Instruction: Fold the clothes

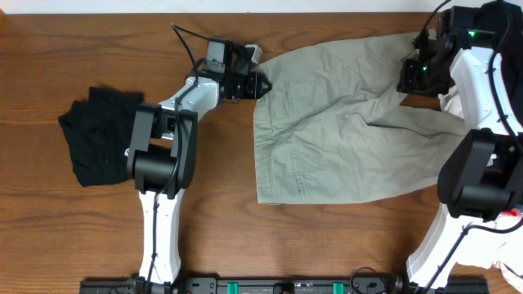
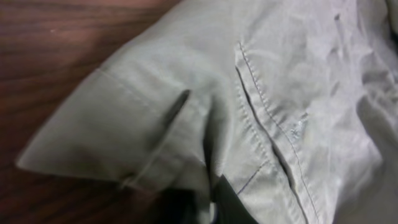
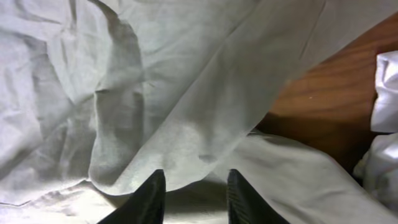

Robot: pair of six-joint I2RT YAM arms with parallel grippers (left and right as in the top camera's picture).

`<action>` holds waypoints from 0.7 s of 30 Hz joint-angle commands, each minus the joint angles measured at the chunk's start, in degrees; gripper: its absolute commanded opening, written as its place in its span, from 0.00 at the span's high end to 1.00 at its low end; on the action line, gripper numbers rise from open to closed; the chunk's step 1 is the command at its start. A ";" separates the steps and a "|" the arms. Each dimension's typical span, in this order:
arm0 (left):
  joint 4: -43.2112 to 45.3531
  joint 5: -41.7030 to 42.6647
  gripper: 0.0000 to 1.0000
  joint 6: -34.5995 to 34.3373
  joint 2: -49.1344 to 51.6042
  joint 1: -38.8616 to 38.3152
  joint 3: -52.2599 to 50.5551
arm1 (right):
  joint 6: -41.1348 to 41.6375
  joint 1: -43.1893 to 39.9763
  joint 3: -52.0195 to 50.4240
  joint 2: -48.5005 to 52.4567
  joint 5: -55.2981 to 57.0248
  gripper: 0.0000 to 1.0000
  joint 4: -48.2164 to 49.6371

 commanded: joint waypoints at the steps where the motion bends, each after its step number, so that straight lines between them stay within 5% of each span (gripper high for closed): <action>1: -1.33 0.00 0.94 0.68 -0.70 2.03 1.05 | -0.83 0.20 -0.07 0.39 -0.35 0.71 -0.17; 13: -2.05 -3.41 0.89 0.92 -9.81 10.03 3.87 | -0.79 0.28 -0.07 0.39 -0.42 0.73 -0.20; 14: -2.49 -3.50 0.79 0.98 -9.70 10.16 3.85 | -0.79 0.37 -0.07 0.39 -0.42 0.73 -0.31; 17: -4.02 -3.43 0.23 1.05 -9.53 10.23 3.85 | -0.79 0.68 -0.07 0.39 -0.42 0.73 -0.98; 19: -6.62 -3.23 0.04 1.03 -9.57 10.16 3.87 | -0.83 0.92 -0.07 0.39 -0.39 0.72 -1.62; 21: -11.61 -2.99 0.02 1.07 -9.68 10.12 3.87 | -0.81 0.96 -0.07 0.39 -0.39 0.72 -2.14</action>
